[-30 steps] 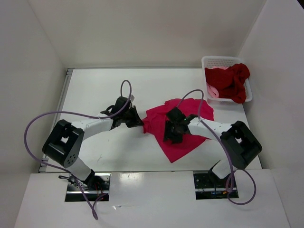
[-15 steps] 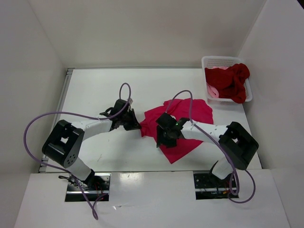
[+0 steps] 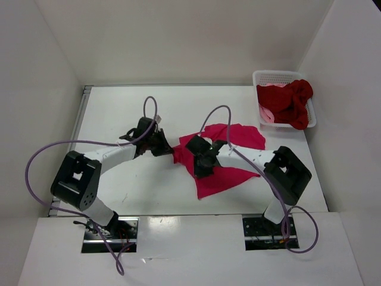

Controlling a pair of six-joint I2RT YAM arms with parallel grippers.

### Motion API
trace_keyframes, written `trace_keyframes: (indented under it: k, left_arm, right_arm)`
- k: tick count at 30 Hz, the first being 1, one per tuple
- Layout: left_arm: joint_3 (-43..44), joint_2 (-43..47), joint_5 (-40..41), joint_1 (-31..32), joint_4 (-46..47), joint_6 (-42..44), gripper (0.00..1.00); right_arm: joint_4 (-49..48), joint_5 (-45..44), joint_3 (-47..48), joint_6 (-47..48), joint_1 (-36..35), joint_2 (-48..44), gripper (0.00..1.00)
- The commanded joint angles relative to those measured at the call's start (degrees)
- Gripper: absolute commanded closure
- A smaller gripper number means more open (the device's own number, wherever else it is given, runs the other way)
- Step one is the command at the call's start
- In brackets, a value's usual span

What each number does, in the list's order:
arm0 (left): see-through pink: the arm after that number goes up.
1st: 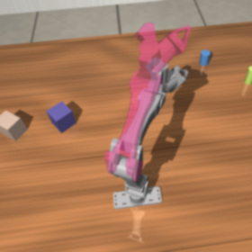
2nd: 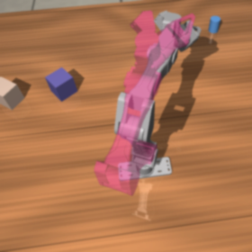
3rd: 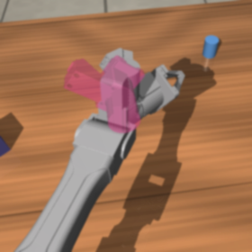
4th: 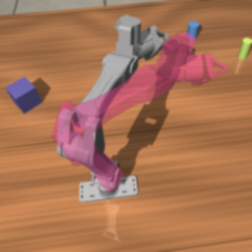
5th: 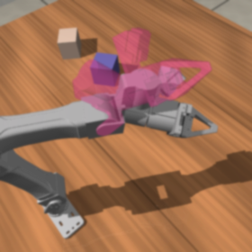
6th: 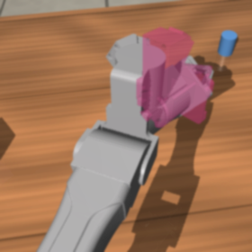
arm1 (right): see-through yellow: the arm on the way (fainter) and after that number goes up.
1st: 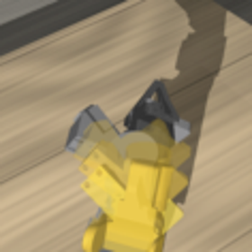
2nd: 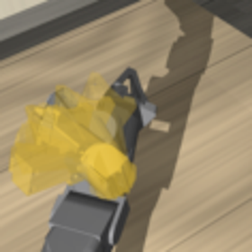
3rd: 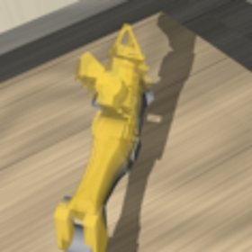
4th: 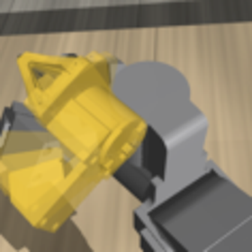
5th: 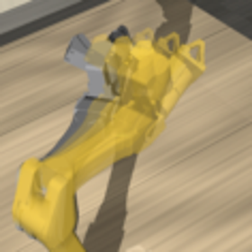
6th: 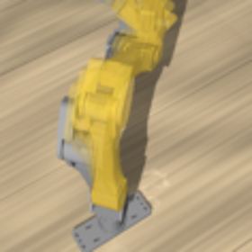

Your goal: Fold and stack the t-shirts

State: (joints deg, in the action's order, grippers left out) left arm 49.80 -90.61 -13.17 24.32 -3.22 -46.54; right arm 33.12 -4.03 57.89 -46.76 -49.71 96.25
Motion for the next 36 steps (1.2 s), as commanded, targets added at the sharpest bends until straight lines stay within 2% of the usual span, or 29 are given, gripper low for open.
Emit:
trace_keyframes:
  k: [1, 5, 6, 8, 12, 13, 16, 19, 21, 22, 25, 26, 27, 28, 29, 31, 32, 34, 36]
  left_arm:
    - [5.90, 5.00, -0.98, -5.67, -0.99, 1.98, 1.00]
    - [11.43, 7.54, -6.41, -18.22, -0.99, 1.20, 1.00]
    - [13.20, 7.55, -7.74, -23.21, -0.21, 1.19, 1.00]
    - [18.29, 6.41, -10.28, -27.02, -0.20, -0.47, 1.00]
    - [36.55, 1.77, -10.83, -30.38, -3.44, -1.18, 1.00]
    - [45.64, 0.36, -10.83, -30.38, -5.72, -0.57, 1.00]
    - [58.79, -6.32, -10.83, -30.91, -9.67, -0.57, 1.00]
    - [75.05, -13.70, -12.49, -30.91, -12.06, -0.57, 1.00]
    - [85.49, -18.52, -13.02, -28.54, -12.77, -0.04, 1.00]
    - [86.86, -19.42, -13.02, -27.32, -12.25, 0.66, 1.00]
    - [86.87, -22.15, -13.12, -19.77, -12.85, 5.22, 0.97]
    - [85.22, -22.76, -13.11, -15.05, -13.73, 7.06, 0.94]
    - [81.89, -22.77, -13.11, -12.65, -12.00, 8.47, 0.90]
    - [77.42, -22.25, -13.63, -10.45, -10.42, 10.23, 0.72]
    - [68.41, -21.63, -13.64, -5.99, -8.75, 10.85, 0.58]
    - [63.68, -22.67, -14.16, -1.92, -8.28, 13.30, 0.39]
    - [60.45, -23.47, -14.86, 1.58, -8.29, 13.32, 0.24]
    - [57.53, -24.09, -14.26, 4.15, -9.51, 15.59, 0.14]
    - [52.18, -19.28, -10.40, 4.16, -7.51, 14.74, 0.06]
  right_arm:
    - [1.50, -1.69, 12.13, 3.86, -0.65, -5.62, 1.00]
    - [5.64, 4.28, 31.35, 5.28, -0.65, -9.14, 1.00]
    - [5.64, 7.69, 34.19, 5.28, -0.65, -10.02, 1.00]
    - [6.16, 10.00, 42.86, 5.28, -0.65, -10.55, 1.00]
    - [8.45, 11.42, 55.65, 6.42, -0.65, -12.21, 1.00]
    - [7.75, 11.42, 56.54, 6.42, 0.05, -13.44, 1.00]
    - [2.76, 16.76, 49.63, 2.30, 4.44, -21.08, 1.00]
    - [2.03, 19.85, 37.15, -1.04, 5.07, -27.24, 1.00]
    - [2.03, 19.85, 26.17, -2.80, 5.07, -30.49, 1.00]
    - [1.51, 19.85, 19.09, -3.59, 5.07, -31.55, 1.00]
    - [0.19, 19.85, 6.15, -5.97, 4.54, -33.84, 1.00]
    - [-0.42, 19.85, 3.31, -6.75, 3.41, -33.84, 1.00]
    - [-1.39, 22.03, 0.85, -6.76, 2.70, -32.19, 0.98]
    - [-1.92, 22.75, -2.57, -6.07, 0.78, -30.70, 0.94]
    - [-0.88, 22.75, -3.13, -5.45, -0.29, -29.03, 0.84]
    - [-0.26, 22.75, -1.74, -2.48, -3.44, -24.89, 0.68]
    - [1.49, 20.40, -0.51, -1.50, -3.46, -23.23, 0.59]
    - [2.55, 17.51, 3.17, 0.52, -3.46, -22.60, 0.52]
    - [3.08, 15.64, 6.08, 2.99, -1.10, -21.90, 0.51]
